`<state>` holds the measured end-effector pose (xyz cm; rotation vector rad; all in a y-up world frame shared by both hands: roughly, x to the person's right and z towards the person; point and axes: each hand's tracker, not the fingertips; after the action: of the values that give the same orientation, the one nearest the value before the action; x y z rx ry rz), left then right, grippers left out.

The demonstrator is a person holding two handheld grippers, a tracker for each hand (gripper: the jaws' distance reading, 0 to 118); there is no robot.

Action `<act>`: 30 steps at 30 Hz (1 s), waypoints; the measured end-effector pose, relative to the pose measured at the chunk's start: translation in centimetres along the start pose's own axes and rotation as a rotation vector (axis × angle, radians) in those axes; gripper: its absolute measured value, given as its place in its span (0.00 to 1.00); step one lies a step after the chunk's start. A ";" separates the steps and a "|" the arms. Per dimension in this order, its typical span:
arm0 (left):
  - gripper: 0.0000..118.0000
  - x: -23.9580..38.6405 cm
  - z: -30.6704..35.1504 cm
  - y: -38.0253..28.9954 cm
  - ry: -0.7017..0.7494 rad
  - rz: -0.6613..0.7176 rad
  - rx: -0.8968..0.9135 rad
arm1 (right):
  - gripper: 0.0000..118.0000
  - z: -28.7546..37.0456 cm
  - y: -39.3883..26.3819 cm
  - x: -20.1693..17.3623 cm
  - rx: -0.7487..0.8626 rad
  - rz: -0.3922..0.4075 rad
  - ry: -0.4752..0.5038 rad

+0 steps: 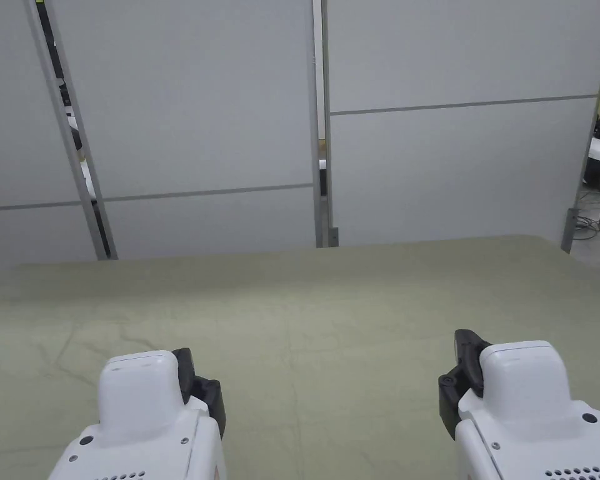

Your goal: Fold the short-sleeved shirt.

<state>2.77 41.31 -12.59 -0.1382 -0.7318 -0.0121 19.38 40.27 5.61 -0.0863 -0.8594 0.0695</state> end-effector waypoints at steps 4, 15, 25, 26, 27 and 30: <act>0.22 -0.2 0.4 -0.7 0.009 -0.027 0.030 | 0.01 -0.1 0.2 0.3 0.008 -0.011 -0.008; 0.72 0.3 0.3 -0.6 0.029 -0.059 0.005 | 0.90 0.0 -0.5 0.6 -0.005 -0.049 -0.006; 0.72 0.8 0.0 0.1 -0.041 -0.036 -0.048 | 1.00 -0.2 -0.8 1.2 -0.002 -0.067 -0.026; 0.72 0.8 0.1 0.1 -0.062 -0.018 -0.036 | 1.00 -0.3 -0.8 1.3 -0.005 -0.068 -0.028; 0.72 0.7 0.3 -0.1 -0.076 0.005 -0.016 | 1.00 -0.3 -0.8 1.3 -0.006 -0.067 -0.030; 0.72 0.9 0.5 -0.2 -0.063 0.017 -0.012 | 1.00 -0.4 -1.1 1.3 -0.015 -0.053 -0.037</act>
<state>3.04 41.19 -11.58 -0.1568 -0.7937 0.0038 20.58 39.31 6.48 -0.0766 -0.8990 0.0155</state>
